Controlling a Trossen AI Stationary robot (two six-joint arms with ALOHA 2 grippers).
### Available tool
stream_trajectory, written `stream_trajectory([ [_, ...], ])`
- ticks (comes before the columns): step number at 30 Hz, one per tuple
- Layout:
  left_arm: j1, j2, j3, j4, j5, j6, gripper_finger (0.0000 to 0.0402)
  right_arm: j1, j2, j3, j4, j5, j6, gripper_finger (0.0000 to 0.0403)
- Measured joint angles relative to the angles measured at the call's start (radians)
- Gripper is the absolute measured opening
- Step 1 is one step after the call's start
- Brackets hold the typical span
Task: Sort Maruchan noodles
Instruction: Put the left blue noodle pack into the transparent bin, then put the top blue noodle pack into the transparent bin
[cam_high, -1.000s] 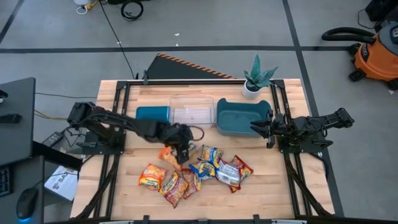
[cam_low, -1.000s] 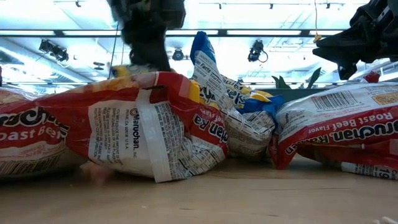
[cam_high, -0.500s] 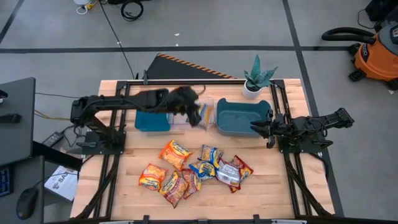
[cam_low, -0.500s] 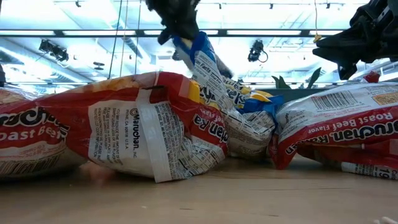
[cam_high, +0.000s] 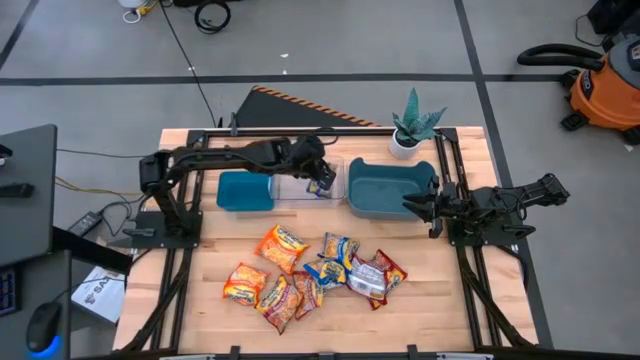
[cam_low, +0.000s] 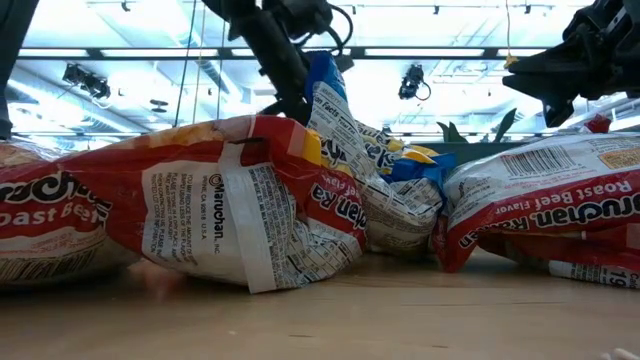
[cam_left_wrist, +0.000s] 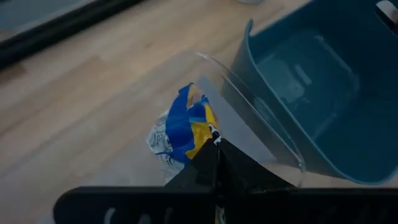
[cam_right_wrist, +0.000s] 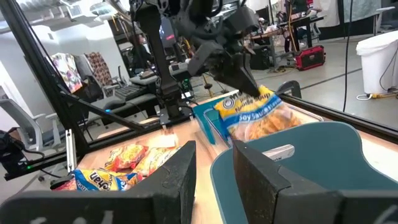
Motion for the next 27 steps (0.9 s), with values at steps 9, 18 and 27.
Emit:
stream_trajectory([
  [9, 0.0, 0.036, 0.002, 0.037, -0.01, -0.146, 0.0011, 0.0, 0.0, 0.0, 0.002, 0.0, 0.0, 0.0111],
  [18, -0.007, 0.076, 0.0, 0.031, 0.006, -0.165, 0.0012, 0.0, 0.0, 0.0, 0.01, 0.0, 0.0, 0.0111],
  [27, -0.018, 0.065, 0.001, -0.005, 0.019, 0.051, 0.0089, 0.0, 0.0, 0.0, 0.01, 0.0, 0.0, 0.0111],
])
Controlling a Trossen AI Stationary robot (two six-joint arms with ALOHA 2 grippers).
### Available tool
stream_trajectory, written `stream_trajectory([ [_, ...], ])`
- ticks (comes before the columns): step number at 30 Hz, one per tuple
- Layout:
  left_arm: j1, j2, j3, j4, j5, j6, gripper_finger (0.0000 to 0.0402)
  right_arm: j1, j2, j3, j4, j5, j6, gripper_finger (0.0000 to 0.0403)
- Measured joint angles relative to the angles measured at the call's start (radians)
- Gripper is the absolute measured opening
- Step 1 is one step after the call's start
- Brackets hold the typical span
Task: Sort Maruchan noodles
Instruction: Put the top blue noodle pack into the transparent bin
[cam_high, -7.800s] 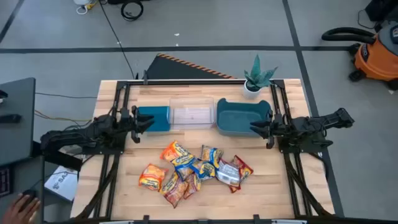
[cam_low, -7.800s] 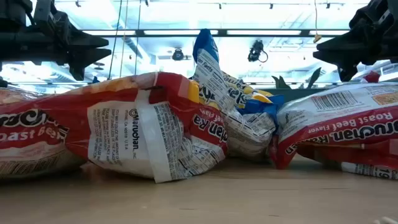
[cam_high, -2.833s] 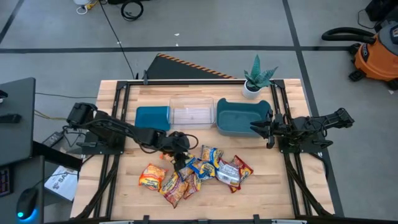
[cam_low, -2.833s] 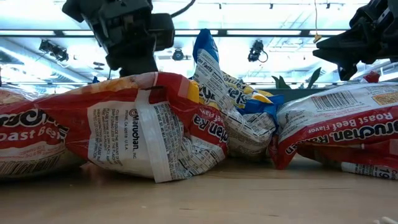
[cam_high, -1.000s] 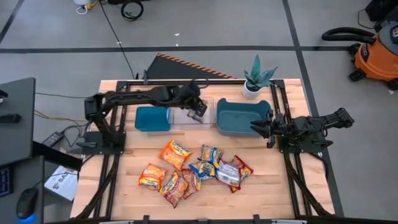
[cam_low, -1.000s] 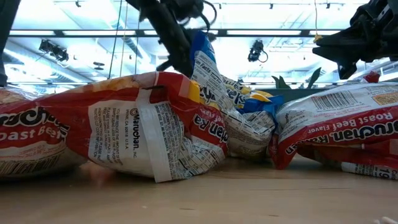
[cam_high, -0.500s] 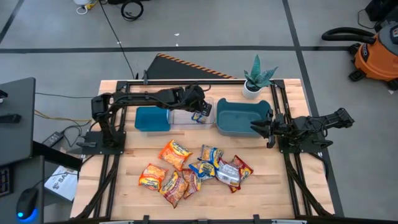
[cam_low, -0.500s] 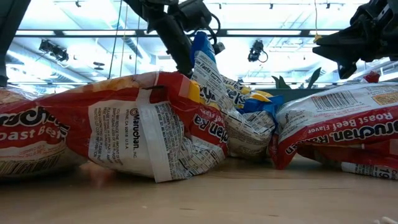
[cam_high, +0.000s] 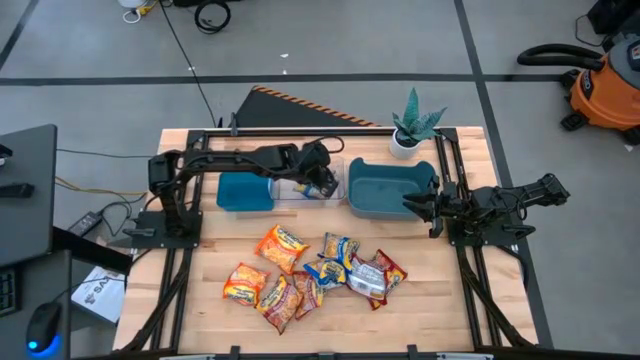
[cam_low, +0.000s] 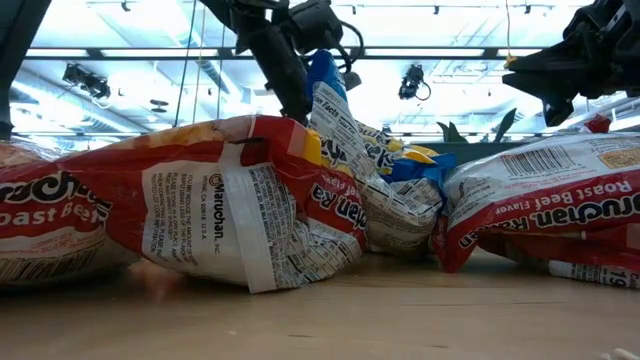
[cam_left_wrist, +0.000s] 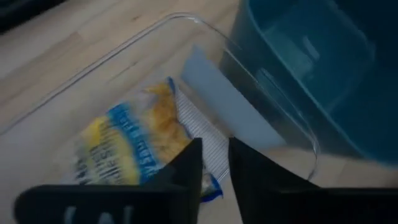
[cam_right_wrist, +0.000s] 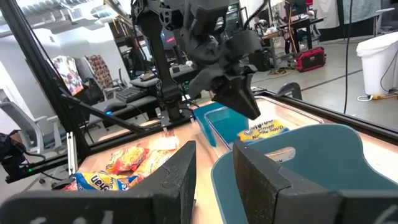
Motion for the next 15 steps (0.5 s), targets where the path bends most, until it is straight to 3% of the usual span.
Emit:
stream_trajectory([
  [6, 0.019, -0.05, 0.069, -0.157, 0.06, 0.218, 0.0136, 0.0, 0.0, 0.0, 0.006, 0.0, 0.0, 0.0111],
  [9, 0.004, -0.072, 0.151, -0.254, 0.197, 0.35, 0.0137, 0.0, 0.0, 0.0, 0.01, 0.0, 0.0, 0.0111],
  [12, -0.072, -0.075, 0.191, -0.275, 0.306, 0.434, 0.0132, 0.0, 0.0, 0.0, 0.011, 0.0, 0.0, 0.0111],
  [15, -0.175, -0.072, 0.195, -0.276, 0.307, 0.512, 0.0129, 0.0, 0.0, 0.0, 0.016, 0.0, 0.0, 0.0111],
])
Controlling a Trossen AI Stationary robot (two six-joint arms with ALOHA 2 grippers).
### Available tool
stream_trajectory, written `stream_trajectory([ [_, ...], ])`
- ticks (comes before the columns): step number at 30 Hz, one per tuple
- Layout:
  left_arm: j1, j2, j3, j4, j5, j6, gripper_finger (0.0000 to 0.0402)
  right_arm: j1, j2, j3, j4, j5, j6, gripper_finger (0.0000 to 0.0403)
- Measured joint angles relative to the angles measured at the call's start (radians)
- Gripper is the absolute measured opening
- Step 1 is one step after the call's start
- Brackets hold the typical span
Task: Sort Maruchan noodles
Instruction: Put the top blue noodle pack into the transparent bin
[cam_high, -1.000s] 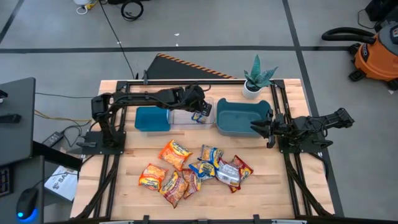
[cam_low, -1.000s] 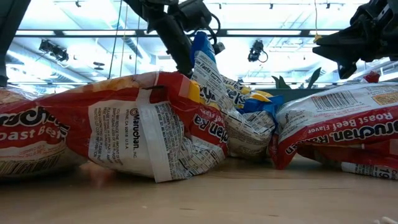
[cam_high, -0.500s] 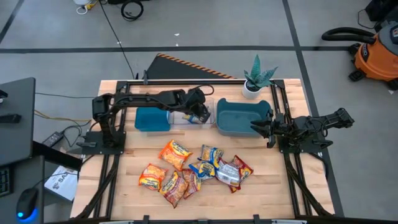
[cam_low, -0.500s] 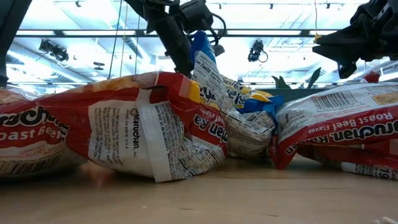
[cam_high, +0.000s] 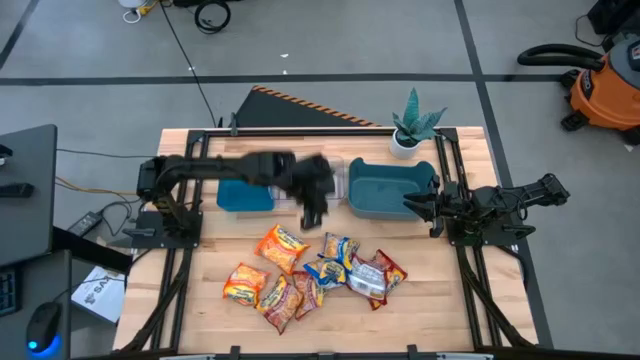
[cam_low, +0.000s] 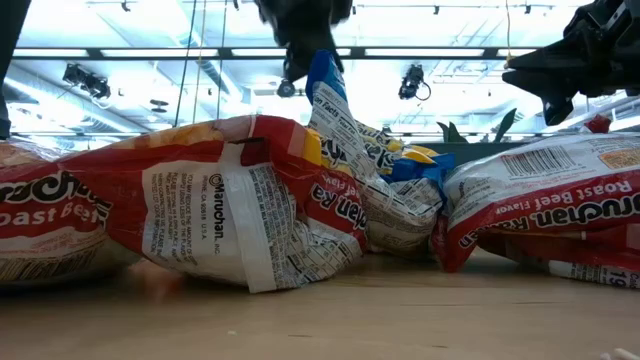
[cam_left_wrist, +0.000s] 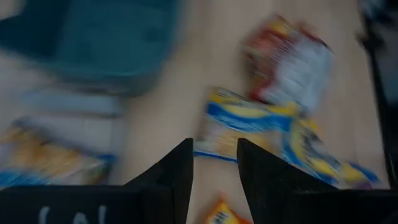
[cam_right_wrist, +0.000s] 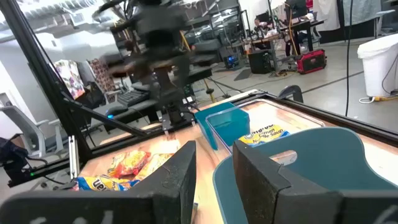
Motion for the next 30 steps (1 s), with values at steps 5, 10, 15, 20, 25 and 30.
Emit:
stream_trajectory([
  [5, -0.161, 0.026, 0.0, 0.009, -0.023, 0.082, 0.0128, 0.0, 0.0, 0.0, 0.006, 0.0, 0.0, 0.0111],
  [10, -0.27, 0.069, 0.0, 0.024, -0.195, 0.027, 0.0128, 0.0, 0.0, 0.0, 0.01, 0.0, 0.0, 0.0111],
  [15, -0.267, 0.144, 0.0, 0.08, -0.264, -0.084, 0.0128, 0.0, 0.0, 0.0, 0.01, 0.0, 0.0, 0.0111],
  [20, -0.242, 0.211, 0.0, 0.15, -0.216, -0.077, 0.0128, 0.0, 0.0, 0.0, 0.014, 0.0, 0.0, 0.0111],
  [25, -0.237, 0.248, -0.001, 0.164, -0.145, -0.042, 0.0128, 0.0, 0.0, 0.0, 0.013, 0.0, 0.0, 0.0111],
  [30, -0.241, 0.253, -0.001, 0.165, -0.106, -0.041, 0.0128, 0.0, 0.0, 0.0, 0.014, 0.0, 0.0, 0.0111],
])
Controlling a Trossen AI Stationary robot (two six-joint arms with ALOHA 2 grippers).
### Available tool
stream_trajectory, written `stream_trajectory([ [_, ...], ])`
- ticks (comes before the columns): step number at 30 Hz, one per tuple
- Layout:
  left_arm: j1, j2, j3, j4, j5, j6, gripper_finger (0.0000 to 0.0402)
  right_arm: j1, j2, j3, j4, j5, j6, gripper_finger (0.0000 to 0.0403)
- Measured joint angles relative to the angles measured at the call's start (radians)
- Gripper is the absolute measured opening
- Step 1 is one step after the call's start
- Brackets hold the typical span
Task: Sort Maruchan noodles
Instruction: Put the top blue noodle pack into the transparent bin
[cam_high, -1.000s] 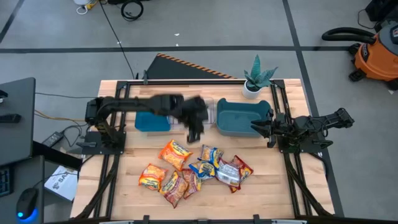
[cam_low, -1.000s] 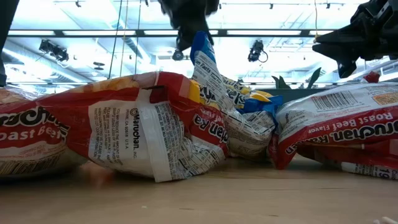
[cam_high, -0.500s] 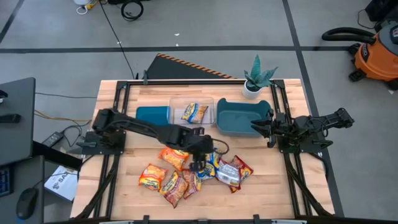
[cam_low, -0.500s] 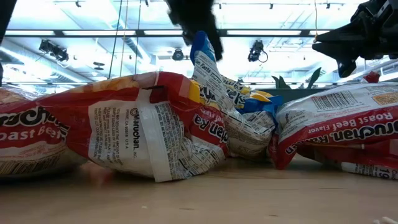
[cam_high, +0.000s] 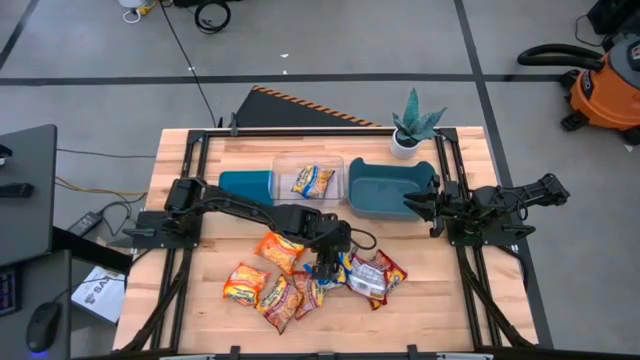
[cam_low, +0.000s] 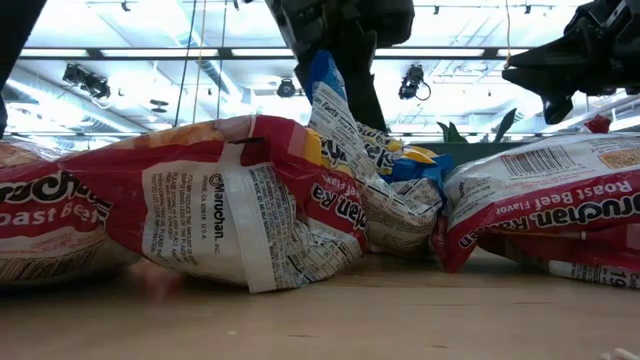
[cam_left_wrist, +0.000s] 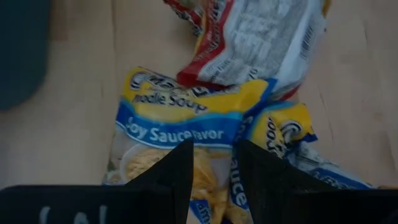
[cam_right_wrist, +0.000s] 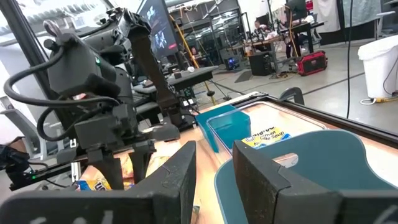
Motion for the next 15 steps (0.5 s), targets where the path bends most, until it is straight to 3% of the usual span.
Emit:
stream_trajectory([
  [6, -0.019, 0.002, 0.0, -0.002, 0.006, -0.004, 0.0128, 0.0, 0.0, 0.0, -0.001, 0.0, 0.0, 0.0111],
  [15, -0.046, 0.039, 0.0, -0.037, -0.114, 0.039, 0.0118, 0.0, 0.0, 0.0, 0.001, 0.0, 0.0, 0.0111],
])
